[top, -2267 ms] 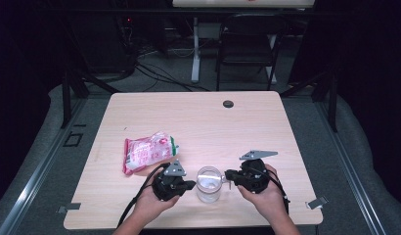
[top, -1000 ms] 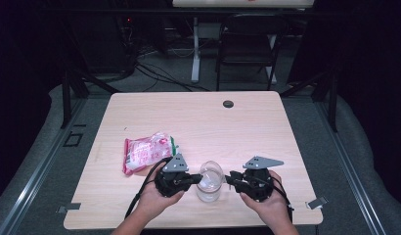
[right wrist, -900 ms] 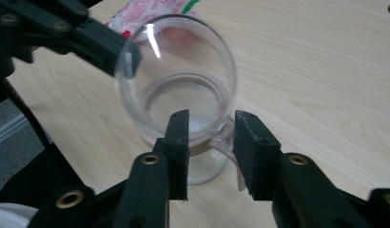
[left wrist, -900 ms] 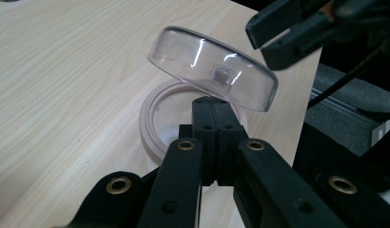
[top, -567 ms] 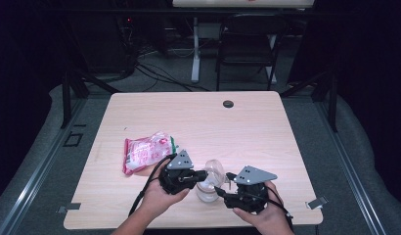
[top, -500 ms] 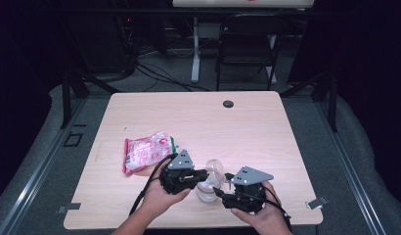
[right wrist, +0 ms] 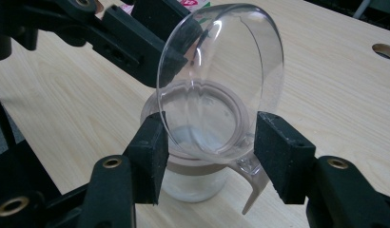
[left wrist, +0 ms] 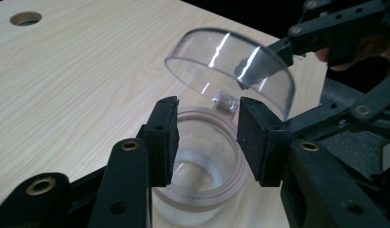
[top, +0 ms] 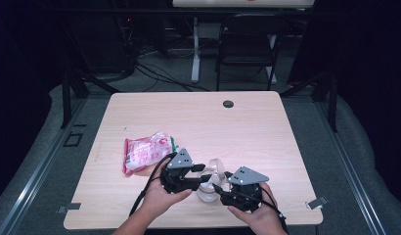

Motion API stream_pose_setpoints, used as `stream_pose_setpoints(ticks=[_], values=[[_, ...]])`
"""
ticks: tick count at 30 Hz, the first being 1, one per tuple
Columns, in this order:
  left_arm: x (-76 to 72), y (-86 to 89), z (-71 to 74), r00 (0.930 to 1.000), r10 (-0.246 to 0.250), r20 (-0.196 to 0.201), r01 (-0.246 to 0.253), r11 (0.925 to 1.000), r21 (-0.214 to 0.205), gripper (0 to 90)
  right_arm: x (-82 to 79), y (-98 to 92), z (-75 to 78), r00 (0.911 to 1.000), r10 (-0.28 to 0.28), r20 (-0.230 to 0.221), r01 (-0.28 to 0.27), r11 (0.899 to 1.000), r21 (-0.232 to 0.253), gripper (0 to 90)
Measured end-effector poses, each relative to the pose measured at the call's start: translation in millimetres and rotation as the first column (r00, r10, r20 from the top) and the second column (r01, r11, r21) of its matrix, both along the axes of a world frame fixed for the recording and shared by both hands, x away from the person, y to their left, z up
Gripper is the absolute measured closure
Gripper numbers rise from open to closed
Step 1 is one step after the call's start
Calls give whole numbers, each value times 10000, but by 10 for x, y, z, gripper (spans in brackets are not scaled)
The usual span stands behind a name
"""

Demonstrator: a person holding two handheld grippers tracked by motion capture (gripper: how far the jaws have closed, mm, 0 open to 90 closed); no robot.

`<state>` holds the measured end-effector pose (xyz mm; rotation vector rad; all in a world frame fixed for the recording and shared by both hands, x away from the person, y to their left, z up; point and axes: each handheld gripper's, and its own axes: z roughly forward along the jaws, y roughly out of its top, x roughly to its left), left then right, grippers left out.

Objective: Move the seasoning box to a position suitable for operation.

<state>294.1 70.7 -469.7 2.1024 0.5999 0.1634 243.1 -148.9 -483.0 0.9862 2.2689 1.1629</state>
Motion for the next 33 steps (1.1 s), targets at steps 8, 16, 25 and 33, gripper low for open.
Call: stream_pose_setpoints(ticks=[8, 16, 25, 33], values=[[84, 24, -151, 9991, 383, -168, -379, 9990, 219, 545, 8, -24, 5, 9999, -3, -120, 5, 9999, 171, 458], [123, 12, -266, 9983, 539, -210, -520, 9951, 838, 549, 20, -57, 7, 9998, -59, -212, 65, 9996, 288, 478], [140, 12, -356, 9973, 631, -368, -587, 9922, 1098, 629, 28, -103, 7, 9995, -93, -313, 110, 9985, 529, 478], [135, 15, -366, 9979, 610, -224, -584, 9930, 1024, 635, 44, -154, -23, 9991, -92, -410, 121, 9974, 716, 471]])
